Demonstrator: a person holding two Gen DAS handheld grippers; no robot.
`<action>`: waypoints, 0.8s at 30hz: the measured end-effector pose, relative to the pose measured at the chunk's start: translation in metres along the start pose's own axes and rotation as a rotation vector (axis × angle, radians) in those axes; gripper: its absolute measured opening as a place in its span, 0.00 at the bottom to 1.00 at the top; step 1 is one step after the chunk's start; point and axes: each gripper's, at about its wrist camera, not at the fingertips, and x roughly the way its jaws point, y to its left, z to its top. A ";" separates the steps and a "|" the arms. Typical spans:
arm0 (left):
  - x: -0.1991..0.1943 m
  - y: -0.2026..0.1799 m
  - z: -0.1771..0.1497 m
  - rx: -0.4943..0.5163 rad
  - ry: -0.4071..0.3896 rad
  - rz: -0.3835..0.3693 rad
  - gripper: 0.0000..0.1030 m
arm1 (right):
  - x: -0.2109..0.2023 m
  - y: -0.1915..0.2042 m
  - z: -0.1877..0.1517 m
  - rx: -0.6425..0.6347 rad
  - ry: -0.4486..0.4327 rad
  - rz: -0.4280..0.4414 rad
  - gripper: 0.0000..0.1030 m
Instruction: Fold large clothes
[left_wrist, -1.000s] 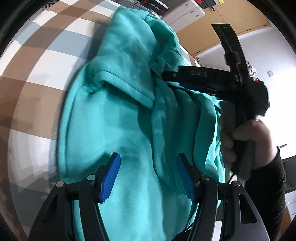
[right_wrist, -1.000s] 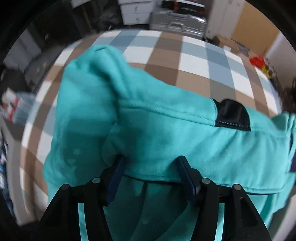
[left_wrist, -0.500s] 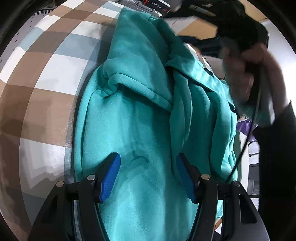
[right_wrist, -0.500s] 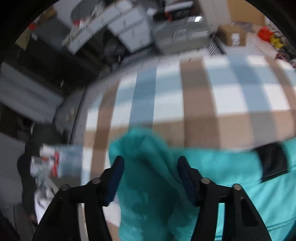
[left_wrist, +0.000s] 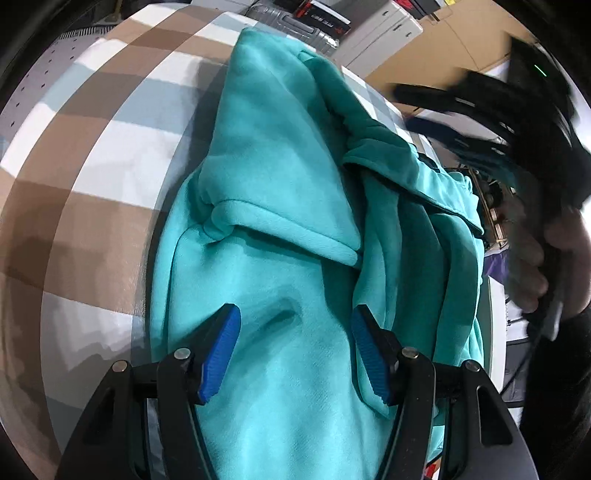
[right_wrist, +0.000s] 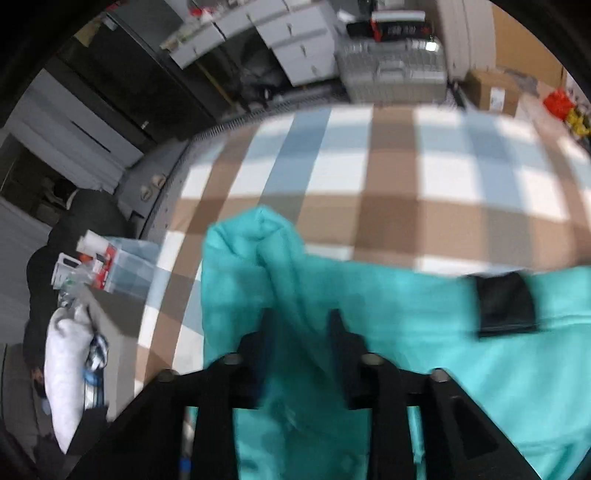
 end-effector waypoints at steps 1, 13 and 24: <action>0.001 -0.002 0.000 0.013 -0.006 0.012 0.56 | -0.017 -0.014 -0.003 -0.020 -0.032 -0.052 0.61; 0.001 -0.030 0.008 0.127 -0.050 0.149 0.56 | -0.074 -0.160 -0.098 0.136 -0.047 -0.383 0.61; -0.040 -0.021 0.054 0.102 -0.233 0.066 0.56 | -0.051 -0.174 -0.147 0.148 -0.007 -0.308 0.72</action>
